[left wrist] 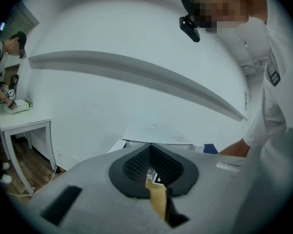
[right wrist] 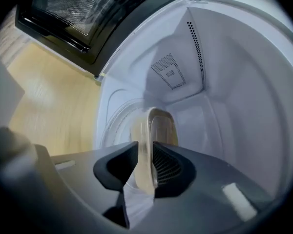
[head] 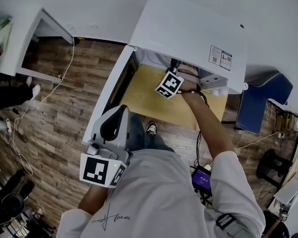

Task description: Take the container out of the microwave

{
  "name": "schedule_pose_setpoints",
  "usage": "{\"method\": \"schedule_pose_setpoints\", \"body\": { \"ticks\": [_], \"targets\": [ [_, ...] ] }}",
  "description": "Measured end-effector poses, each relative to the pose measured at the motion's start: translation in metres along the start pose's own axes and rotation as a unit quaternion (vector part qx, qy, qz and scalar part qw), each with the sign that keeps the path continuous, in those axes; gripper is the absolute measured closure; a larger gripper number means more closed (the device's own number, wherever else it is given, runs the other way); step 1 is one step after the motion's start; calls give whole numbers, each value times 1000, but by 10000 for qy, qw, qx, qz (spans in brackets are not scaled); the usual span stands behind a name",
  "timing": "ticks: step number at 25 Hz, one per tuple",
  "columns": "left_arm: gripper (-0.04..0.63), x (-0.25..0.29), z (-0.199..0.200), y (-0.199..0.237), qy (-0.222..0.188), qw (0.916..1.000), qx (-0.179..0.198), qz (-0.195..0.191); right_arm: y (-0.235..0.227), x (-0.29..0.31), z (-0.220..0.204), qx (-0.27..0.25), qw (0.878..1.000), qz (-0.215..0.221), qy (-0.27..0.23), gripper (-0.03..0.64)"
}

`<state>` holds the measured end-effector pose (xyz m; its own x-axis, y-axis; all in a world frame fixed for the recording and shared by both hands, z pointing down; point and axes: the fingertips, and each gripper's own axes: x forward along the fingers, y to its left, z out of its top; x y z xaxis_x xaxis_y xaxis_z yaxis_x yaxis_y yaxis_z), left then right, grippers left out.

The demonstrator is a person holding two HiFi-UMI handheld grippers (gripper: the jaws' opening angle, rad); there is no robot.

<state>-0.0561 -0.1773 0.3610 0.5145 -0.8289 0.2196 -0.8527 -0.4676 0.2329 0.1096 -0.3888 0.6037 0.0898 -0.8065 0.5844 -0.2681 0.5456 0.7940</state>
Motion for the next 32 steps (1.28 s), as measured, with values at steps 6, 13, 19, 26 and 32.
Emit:
{"method": "schedule_pose_setpoints", "body": {
  "ticks": [6,13,19,26,32],
  "targets": [
    [597,0,0,1,-15,10000,-21,-10,-1,-1,0,-161,9998,-148,27,543],
    [597,-1,-2,0,-15,10000,-47,-41,1,-5,-1,-57,10000,-55,13,555],
    [597,-2,-2,-5,-35,10000,-33,-75,4,-12,-3,52,10000,68,-5,555],
    [595,-6,-2,-10,-78,9999,-19,-133,7,-24,-1,264,9994,215,-66,555],
    [597,-9,-1,-12,-144,9998,-25,-103,8,-35,-2,310,9990,278,-166,554]
  ]
}}
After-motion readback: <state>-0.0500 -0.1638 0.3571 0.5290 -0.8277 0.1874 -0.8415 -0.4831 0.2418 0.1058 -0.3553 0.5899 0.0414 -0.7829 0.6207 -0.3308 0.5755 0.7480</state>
